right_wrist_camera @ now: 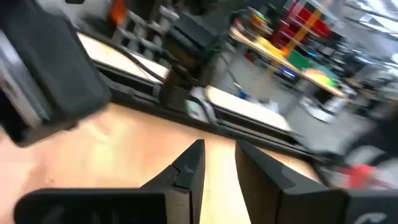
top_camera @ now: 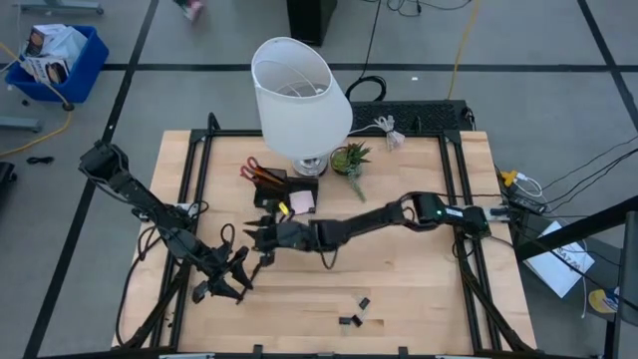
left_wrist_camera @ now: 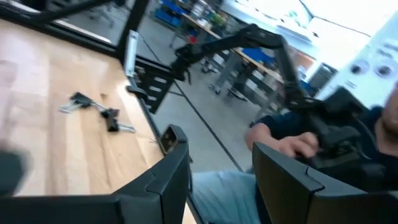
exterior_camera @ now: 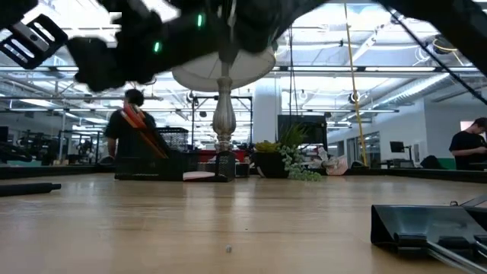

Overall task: Pick and place office supplies into organizer
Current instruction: Put the black binder clip into the black desk organizer

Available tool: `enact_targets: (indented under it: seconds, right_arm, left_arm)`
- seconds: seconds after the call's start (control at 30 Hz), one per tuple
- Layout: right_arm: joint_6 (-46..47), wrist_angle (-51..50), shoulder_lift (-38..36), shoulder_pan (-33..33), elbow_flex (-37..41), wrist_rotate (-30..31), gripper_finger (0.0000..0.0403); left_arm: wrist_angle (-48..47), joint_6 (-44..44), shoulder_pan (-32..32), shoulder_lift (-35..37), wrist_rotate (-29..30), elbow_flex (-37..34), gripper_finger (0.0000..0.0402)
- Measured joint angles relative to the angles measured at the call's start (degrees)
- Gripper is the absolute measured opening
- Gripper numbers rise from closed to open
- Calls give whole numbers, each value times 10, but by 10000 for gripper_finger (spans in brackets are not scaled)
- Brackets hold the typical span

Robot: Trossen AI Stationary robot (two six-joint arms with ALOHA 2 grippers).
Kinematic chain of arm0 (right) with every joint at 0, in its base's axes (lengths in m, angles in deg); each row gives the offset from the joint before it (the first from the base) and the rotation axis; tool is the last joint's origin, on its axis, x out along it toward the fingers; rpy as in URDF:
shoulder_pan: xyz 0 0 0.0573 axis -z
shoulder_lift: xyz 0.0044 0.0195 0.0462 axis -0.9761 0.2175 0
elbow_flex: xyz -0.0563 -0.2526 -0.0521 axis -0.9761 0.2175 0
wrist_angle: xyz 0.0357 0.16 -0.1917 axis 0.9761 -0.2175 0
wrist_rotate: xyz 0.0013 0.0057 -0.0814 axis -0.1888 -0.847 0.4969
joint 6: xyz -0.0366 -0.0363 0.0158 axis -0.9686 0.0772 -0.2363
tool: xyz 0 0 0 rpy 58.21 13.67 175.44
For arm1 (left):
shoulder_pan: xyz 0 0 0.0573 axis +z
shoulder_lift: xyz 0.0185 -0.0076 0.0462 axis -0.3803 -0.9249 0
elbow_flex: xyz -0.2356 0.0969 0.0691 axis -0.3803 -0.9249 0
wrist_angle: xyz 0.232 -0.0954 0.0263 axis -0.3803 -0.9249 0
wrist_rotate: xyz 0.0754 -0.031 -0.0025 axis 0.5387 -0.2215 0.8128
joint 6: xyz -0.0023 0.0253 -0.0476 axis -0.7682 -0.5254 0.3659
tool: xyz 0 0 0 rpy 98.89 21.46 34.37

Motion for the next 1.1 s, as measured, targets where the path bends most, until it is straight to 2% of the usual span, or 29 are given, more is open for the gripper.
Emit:
enact_targets:
  seconds: [0.1,0.17,0.3,0.57,0.83,0.93,1.1]
  right_arm:
    - [-2,-71,-33,-28,0,94,78]
    - [30,-137,-55,-46,1,133,76]
    - [129,-178,-106,-80,63,130,72]
    - [276,-154,-262,-178,287,177,59]
    - [512,-133,-381,-259,472,177,55]
    - [612,-141,-393,-284,522,171,81]
    - [696,-141,-395,-322,570,99,141]
  left_arm:
    - [-1,23,0,0,16,0,179]
    - [-2,21,0,0,16,0,179]
    - [-7,13,0,0,20,0,179]
    - [-32,-14,0,0,80,0,179]
    - [-50,-26,8,0,138,0,179]
    - [-50,-26,14,0,138,0,179]
    - [-54,-26,22,0,138,0,179]
